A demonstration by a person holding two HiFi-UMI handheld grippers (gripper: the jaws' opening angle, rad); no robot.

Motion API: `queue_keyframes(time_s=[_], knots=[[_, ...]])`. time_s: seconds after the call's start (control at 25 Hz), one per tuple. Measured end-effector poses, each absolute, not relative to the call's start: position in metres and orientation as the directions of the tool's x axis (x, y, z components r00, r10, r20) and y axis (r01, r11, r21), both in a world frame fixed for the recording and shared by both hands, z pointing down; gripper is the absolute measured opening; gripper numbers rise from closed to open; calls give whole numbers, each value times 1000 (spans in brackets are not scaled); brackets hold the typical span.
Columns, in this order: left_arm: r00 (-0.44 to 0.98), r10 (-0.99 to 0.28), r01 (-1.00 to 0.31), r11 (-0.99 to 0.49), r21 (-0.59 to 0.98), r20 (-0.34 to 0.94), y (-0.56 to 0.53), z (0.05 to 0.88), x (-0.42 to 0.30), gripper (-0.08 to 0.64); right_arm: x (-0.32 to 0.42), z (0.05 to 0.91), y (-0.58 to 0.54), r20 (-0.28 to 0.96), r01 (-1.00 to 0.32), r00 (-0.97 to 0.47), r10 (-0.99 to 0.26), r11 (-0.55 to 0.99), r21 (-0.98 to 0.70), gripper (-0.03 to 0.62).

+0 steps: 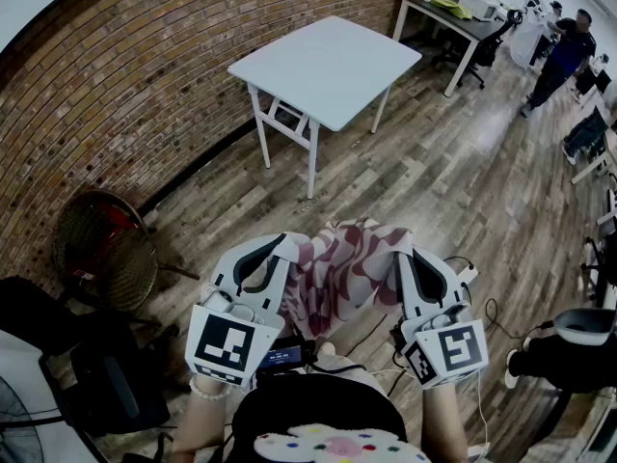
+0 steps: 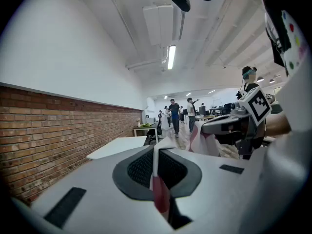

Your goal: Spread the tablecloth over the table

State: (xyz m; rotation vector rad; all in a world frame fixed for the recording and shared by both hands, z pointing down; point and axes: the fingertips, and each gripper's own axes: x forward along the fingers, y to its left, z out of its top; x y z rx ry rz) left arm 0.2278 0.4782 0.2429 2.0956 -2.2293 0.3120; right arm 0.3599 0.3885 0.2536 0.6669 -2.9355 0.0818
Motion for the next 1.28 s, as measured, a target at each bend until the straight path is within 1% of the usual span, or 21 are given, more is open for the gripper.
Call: queue_keyframes(time_s=[0.36,0.56,0.88,1.08,1.28], knots=[[-82,-979,-993,65,-98,187,473,244,238,14,369,248,381,123,-421,-901,-415,907,-27,32],[-102,-979,-987,77,-144,175,467,238,247,14,374,242,375,111,-409,-908,-403,912,-31,32],[-156,-981,-981,140,-136,119,465,220,260,14,385,223,370,64,-372,-927,-369,927,-45,33],[-185,-979,-978,175,-109,82,464,213,265,14,394,211,367,12,-349,-937,-349,936,-37,34],[-186,-981,-974,175,-147,63,463,212,262,14,396,208,361,-6,-349,-937,-350,936,-53,34]])
